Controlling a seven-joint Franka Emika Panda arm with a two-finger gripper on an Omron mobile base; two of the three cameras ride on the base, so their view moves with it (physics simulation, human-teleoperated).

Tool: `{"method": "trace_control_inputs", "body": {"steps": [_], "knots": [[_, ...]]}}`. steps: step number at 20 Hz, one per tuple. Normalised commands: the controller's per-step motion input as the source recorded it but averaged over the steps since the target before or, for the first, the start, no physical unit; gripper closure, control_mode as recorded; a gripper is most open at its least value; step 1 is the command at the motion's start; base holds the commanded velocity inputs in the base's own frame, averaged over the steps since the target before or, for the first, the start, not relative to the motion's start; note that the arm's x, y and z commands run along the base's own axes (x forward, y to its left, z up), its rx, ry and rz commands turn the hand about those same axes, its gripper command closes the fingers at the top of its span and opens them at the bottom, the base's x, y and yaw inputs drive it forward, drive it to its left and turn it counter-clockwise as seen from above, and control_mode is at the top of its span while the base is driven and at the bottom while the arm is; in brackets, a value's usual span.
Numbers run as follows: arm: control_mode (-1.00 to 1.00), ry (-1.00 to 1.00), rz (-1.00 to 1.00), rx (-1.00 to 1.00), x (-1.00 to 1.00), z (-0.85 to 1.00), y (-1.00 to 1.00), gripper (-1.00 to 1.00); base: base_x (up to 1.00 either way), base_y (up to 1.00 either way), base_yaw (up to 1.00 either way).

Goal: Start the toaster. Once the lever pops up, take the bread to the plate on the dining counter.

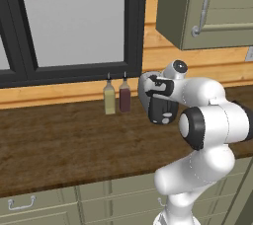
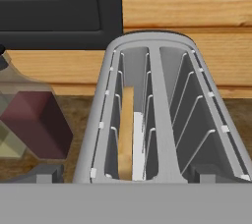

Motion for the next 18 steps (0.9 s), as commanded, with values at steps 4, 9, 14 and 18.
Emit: {"method": "trace_control_inputs", "body": {"steps": [4, 9, 14, 18], "knots": [[-1.0, 0.0, 0.0, 0.0, 0.0, 0.0, 0.0, -1.0, 0.0, 0.0, 0.0], [-1.0, 0.0, 0.0, 0.0, 0.0, 0.0, 0.0, -1.0, 0.0, 0.0, 0.0], [-1.0, 0.0, 0.0, 0.0, 0.0, 0.0, 0.0, -1.0, 0.0, 0.0, 0.0], [-1.0, 0.0, 0.0, 0.0, 0.0, 0.0, 0.0, -1.0, 0.0, 0.0, 0.0]]}}
